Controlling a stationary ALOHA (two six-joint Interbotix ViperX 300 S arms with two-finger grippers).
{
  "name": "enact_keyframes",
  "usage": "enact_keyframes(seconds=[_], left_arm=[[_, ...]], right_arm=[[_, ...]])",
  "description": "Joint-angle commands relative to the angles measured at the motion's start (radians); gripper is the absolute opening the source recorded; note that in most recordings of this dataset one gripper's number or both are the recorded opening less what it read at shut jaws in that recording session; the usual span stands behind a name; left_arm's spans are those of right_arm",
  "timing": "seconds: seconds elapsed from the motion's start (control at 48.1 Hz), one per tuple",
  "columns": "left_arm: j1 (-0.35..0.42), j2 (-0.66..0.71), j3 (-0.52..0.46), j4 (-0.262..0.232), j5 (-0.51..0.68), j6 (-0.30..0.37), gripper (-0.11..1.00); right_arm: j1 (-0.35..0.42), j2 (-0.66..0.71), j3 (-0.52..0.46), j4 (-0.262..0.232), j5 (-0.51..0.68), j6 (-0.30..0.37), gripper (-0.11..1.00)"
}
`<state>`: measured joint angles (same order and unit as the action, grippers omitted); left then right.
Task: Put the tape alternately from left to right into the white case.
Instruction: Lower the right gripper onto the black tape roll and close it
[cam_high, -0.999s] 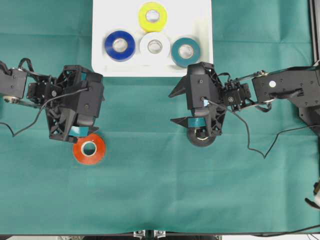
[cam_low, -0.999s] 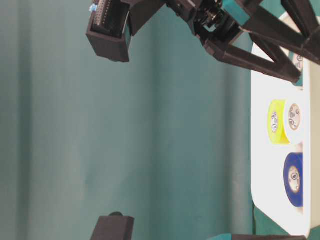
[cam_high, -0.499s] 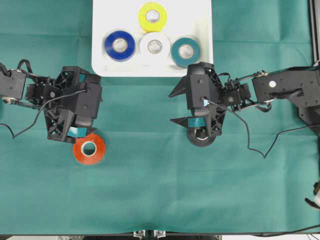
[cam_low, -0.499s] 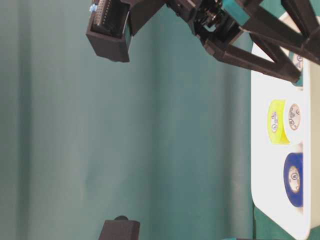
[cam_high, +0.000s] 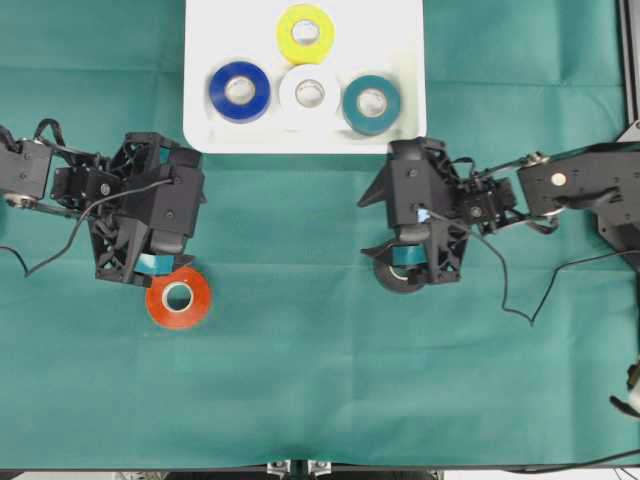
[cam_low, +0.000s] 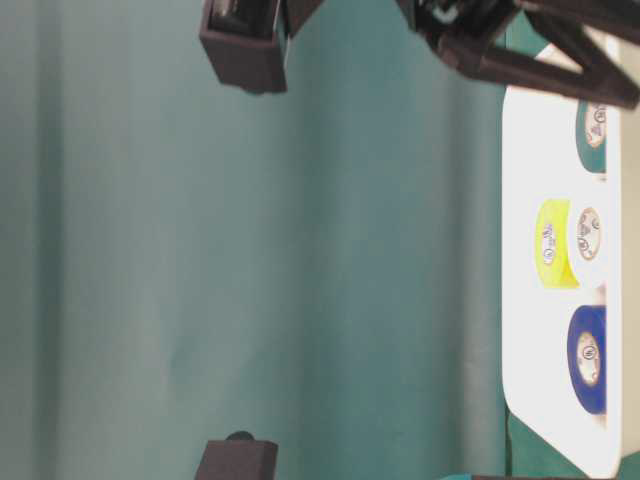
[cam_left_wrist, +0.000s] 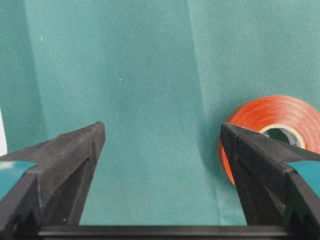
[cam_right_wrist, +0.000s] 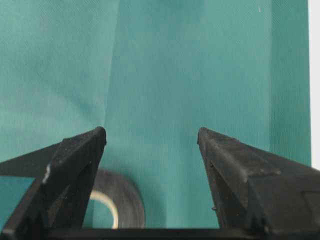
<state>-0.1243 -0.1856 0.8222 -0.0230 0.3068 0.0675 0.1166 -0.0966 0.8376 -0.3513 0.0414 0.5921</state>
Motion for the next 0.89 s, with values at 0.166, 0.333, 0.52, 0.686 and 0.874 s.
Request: enact_keyframes(seconds=[0.166, 0.333, 0.52, 0.686, 0.874], left_arm=[[-0.003, -0.009, -0.015, -0.003, -0.006, -0.002, 0.53], [-0.003, -0.009, -0.017, -0.003, -0.006, -0.002, 0.53], [-0.003, -0.009, -0.017, -0.003, -0.018, -0.002, 0.53], [-0.002, -0.009, -0.017, -0.003, -0.018, -0.002, 0.53], [0.005, -0.009, -0.017, -0.003, -0.020, 0.000, 0.53]], right_arm=[[0.028, -0.078, 0.043, 0.002, 0.075, 0.075, 0.79], [0.049, -0.080, 0.049, 0.003, 0.143, 0.104, 0.79], [0.052, -0.077, 0.048, 0.002, 0.166, 0.135, 0.79], [0.063, -0.054, 0.044, 0.003, 0.163, 0.141, 0.79], [0.074, -0.008, 0.032, 0.003, 0.160, 0.143, 0.79]])
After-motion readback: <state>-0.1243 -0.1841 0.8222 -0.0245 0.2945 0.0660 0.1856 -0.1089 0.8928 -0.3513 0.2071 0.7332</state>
